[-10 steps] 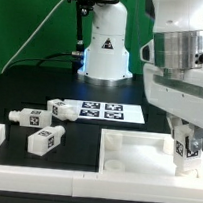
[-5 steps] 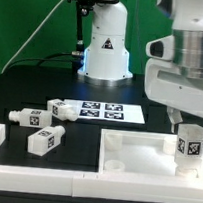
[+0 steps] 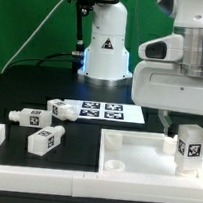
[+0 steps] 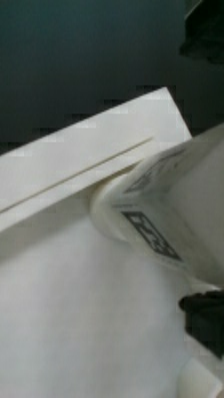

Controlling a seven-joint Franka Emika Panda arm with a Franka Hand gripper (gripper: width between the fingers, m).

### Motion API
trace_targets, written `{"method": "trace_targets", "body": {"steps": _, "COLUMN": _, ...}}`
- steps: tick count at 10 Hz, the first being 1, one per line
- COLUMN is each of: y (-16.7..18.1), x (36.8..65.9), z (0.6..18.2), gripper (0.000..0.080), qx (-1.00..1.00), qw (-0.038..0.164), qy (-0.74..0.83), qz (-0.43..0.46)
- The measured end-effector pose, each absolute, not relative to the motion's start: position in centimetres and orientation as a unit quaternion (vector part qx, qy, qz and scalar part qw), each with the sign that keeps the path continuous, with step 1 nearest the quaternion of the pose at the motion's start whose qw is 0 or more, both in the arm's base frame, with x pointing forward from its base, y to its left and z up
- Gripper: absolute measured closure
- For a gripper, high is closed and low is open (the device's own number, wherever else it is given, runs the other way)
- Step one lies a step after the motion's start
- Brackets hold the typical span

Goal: Assemble one leg

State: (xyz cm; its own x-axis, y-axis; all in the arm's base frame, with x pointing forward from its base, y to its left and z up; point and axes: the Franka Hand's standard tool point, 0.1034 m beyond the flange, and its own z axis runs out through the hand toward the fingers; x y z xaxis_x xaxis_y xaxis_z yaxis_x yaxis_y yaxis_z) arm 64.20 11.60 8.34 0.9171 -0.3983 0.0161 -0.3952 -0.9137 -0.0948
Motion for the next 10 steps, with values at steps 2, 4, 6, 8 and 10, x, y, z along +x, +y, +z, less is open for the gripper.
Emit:
{"method": "trace_targets", "body": {"steps": 2, "y": 12.01, "x": 63.96, "z": 8.07, "gripper": 0.0150, "qx": -0.998, "qw": 0.029, "qy": 0.059, "qz": -0.018}}
{"method": "trace_targets", "body": {"steps": 4, "y": 11.42, "x": 63.86, "z": 7.52, "gripper": 0.0178, "qx": -0.999, "qw": 0.025, "qy": -0.020, "qz": -0.040}}
{"method": "trace_targets", "body": {"steps": 6, "y": 11.45, "x": 63.85, "z": 7.52, "gripper": 0.0353, "qx": -0.999, "qw": 0.025, "qy": -0.001, "qz": -0.038}}
{"method": "trace_targets", "body": {"steps": 8, "y": 11.46, "x": 63.84, "z": 7.49, "gripper": 0.0514, "qx": -0.997, "qw": 0.028, "qy": 0.064, "qz": -0.037}}
{"method": "trace_targets", "body": {"steps": 10, "y": 11.44, "x": 63.87, "z": 7.47, "gripper": 0.0512, "qx": -0.989, "qw": 0.031, "qy": 0.138, "qz": -0.035}}
